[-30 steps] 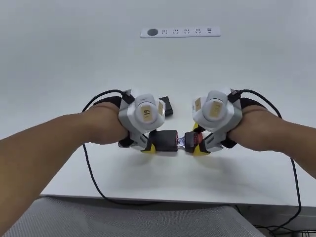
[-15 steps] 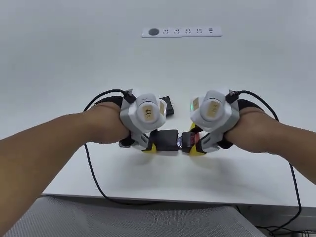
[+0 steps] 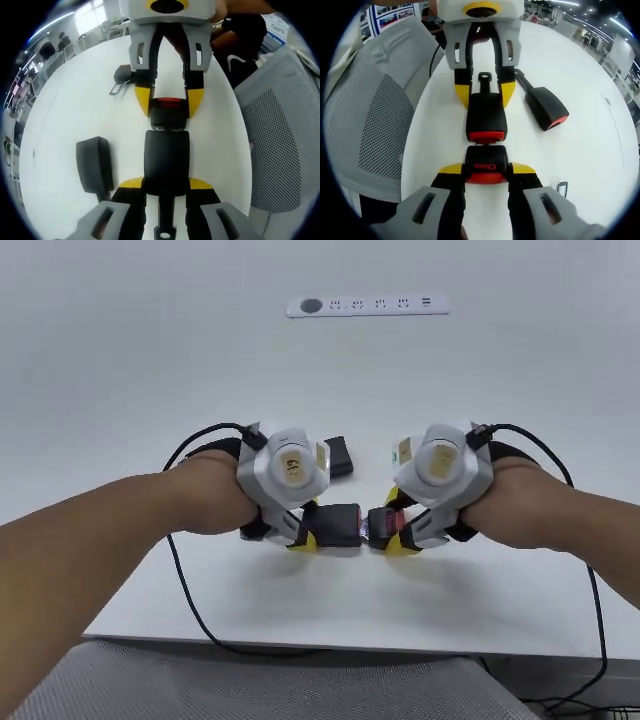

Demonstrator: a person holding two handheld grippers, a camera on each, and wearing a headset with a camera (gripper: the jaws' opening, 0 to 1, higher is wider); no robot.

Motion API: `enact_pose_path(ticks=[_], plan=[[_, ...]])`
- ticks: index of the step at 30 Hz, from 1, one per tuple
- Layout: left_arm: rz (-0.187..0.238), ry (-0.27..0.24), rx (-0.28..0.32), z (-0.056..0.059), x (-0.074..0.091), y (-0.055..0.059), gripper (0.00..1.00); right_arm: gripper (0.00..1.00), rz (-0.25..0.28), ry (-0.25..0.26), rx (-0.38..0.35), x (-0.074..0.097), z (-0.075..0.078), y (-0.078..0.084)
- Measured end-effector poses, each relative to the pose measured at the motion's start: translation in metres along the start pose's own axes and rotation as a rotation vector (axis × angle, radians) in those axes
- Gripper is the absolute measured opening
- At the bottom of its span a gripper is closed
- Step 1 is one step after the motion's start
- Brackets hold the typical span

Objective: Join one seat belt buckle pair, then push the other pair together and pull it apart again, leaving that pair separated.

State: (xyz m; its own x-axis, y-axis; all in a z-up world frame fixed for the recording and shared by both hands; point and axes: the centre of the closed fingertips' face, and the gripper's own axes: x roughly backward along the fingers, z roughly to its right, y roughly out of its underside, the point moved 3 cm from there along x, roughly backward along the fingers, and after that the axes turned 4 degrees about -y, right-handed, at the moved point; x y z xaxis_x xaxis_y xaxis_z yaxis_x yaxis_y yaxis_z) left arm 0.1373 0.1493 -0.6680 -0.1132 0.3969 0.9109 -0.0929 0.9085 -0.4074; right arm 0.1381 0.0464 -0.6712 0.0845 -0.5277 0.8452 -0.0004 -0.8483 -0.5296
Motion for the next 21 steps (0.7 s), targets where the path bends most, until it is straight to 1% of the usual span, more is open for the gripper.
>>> enact_pose_path(ticks=[3, 6, 9, 11, 16, 21], plan=[[0.019, -0.006, 0.015, 0.0013, 0.0008, 0.0009, 0.29, 0.31, -0.005, 0.006, -0.005, 0.0002, 0.0004, 0.0008], [0.026, -0.005, 0.016, 0.0019, 0.0010, 0.0001, 0.29, 0.31, -0.010, 0.014, 0.005, 0.0010, 0.0000, 0.0003], [0.022, 0.000, 0.016, 0.0005, 0.0000, 0.0003, 0.29, 0.32, -0.006, 0.014, 0.003, 0.0030, 0.0006, -0.0007], [0.019, 0.000, 0.014, 0.0004, -0.0003, 0.0006, 0.29, 0.32, -0.010, 0.012, 0.022, 0.0033, 0.0002, -0.0015], [0.025, -0.003, 0.014, 0.0002, -0.0001, 0.0014, 0.29, 0.32, -0.006, 0.012, 0.008, 0.0022, 0.0027, 0.0006], [0.019, -0.005, 0.015, 0.0012, 0.0007, -0.0005, 0.29, 0.32, -0.009, 0.011, 0.014, 0.0021, 0.0002, -0.0018]])
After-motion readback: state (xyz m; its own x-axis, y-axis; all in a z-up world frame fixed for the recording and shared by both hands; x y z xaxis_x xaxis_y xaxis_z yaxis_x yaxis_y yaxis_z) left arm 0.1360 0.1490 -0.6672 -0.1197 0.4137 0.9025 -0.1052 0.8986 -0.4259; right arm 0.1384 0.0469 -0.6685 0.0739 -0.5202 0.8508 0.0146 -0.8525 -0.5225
